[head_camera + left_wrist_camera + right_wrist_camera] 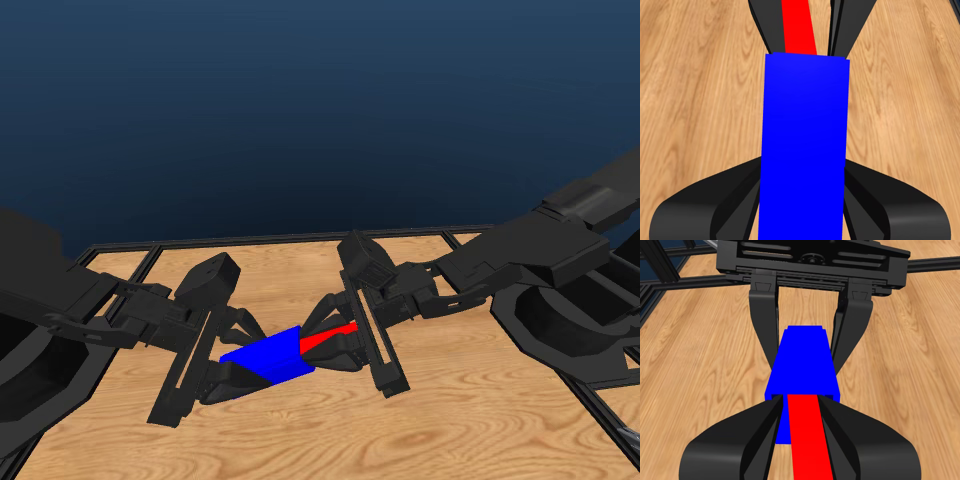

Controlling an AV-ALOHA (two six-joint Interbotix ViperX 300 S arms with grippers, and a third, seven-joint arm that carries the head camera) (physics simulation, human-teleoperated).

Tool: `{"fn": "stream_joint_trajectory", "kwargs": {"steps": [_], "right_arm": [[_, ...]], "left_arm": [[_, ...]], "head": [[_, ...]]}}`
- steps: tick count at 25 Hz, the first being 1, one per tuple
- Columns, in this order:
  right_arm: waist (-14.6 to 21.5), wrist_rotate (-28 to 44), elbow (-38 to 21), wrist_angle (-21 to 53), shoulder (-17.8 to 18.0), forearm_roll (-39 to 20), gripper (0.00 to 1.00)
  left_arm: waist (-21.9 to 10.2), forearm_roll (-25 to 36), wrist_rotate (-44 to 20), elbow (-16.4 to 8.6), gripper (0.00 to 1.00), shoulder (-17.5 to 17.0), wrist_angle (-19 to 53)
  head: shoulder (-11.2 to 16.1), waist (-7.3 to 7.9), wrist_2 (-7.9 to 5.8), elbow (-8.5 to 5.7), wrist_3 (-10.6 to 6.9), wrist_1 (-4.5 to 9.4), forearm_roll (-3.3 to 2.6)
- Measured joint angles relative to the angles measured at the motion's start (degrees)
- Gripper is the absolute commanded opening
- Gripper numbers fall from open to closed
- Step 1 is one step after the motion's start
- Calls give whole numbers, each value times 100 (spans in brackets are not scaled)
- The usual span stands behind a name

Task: Insert peg into socket

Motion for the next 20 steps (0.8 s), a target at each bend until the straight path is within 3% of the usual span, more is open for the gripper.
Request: {"fn": "stream_joint_trajectory", "kwargs": {"steps": [8, 16, 20], "right_arm": [[-62, 808, 702, 280, -419, -79, 100], [68, 1242, 1545, 317, -965, -133, 100], [79, 1496, 1980, 132, -1034, -39, 100]], "left_arm": [[137, -7, -107, -32, 0, 9, -192], [145, 16, -193, -177, 0, 185, -263], [130, 53, -213, -258, 0, 245, -277]], "head": [[-14, 31, -5, 0, 65, -9, 9], [-69, -87, 26, 0, 154, -21, -12], [-83, -141, 27, 0, 184, -31, -23]]}}
